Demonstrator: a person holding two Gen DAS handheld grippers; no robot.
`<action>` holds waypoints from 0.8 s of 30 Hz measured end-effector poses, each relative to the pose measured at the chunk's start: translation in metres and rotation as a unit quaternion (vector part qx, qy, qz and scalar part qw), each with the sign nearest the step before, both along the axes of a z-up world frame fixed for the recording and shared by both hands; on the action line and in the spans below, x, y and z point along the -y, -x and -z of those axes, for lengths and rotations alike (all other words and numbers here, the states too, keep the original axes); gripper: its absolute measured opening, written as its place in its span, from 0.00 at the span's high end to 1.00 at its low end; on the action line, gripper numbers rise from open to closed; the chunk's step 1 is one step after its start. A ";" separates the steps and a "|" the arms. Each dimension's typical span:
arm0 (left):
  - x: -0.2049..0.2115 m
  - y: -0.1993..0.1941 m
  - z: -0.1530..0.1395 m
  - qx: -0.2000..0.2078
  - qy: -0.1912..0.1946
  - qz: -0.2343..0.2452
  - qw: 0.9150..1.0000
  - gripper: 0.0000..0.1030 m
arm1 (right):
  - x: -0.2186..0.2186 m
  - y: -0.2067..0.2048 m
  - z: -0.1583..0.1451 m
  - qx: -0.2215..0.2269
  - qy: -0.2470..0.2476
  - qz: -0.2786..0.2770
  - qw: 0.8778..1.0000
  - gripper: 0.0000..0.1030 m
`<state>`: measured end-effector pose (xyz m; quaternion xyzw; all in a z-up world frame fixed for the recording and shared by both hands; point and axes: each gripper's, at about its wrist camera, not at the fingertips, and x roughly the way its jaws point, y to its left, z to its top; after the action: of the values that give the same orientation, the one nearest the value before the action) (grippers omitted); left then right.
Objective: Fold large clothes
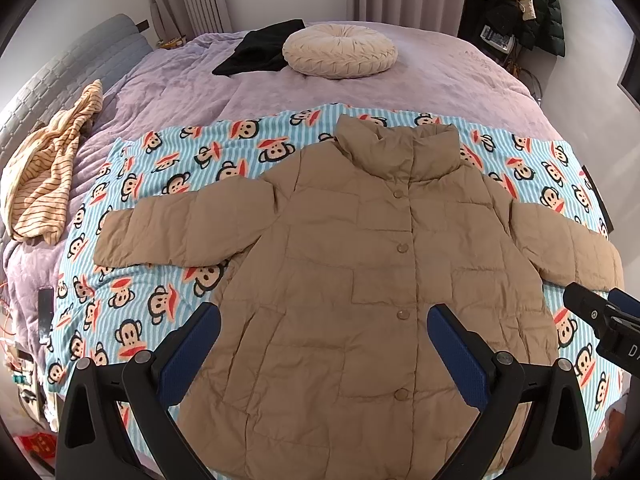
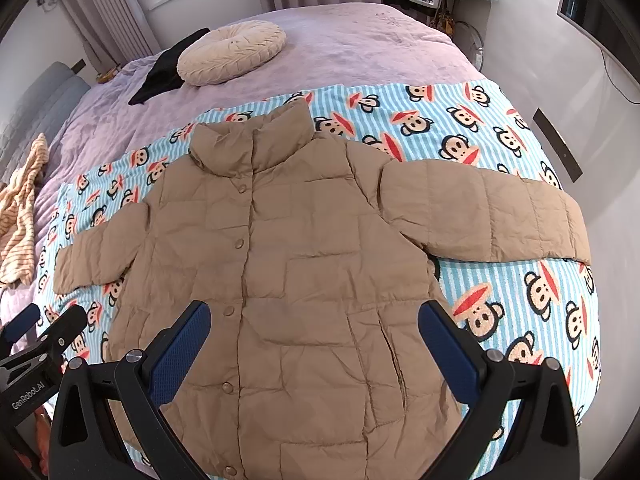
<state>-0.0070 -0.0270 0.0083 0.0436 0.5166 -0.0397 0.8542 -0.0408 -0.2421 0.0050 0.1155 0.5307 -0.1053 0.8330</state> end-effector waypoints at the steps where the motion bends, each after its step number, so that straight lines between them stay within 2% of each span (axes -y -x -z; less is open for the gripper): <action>1: 0.000 0.000 0.000 0.000 0.000 -0.001 1.000 0.00 | 0.000 0.000 0.000 0.000 -0.001 -0.001 1.000 0.00; 24: -0.005 -0.001 0.007 -0.007 0.003 0.002 1.000 0.00 | -0.001 -0.005 0.001 0.001 -0.003 0.000 1.000 0.00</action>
<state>-0.0063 -0.0221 0.0010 0.0417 0.5220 -0.0433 0.8508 -0.0358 -0.2407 0.0036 0.1179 0.5298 -0.1032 0.8335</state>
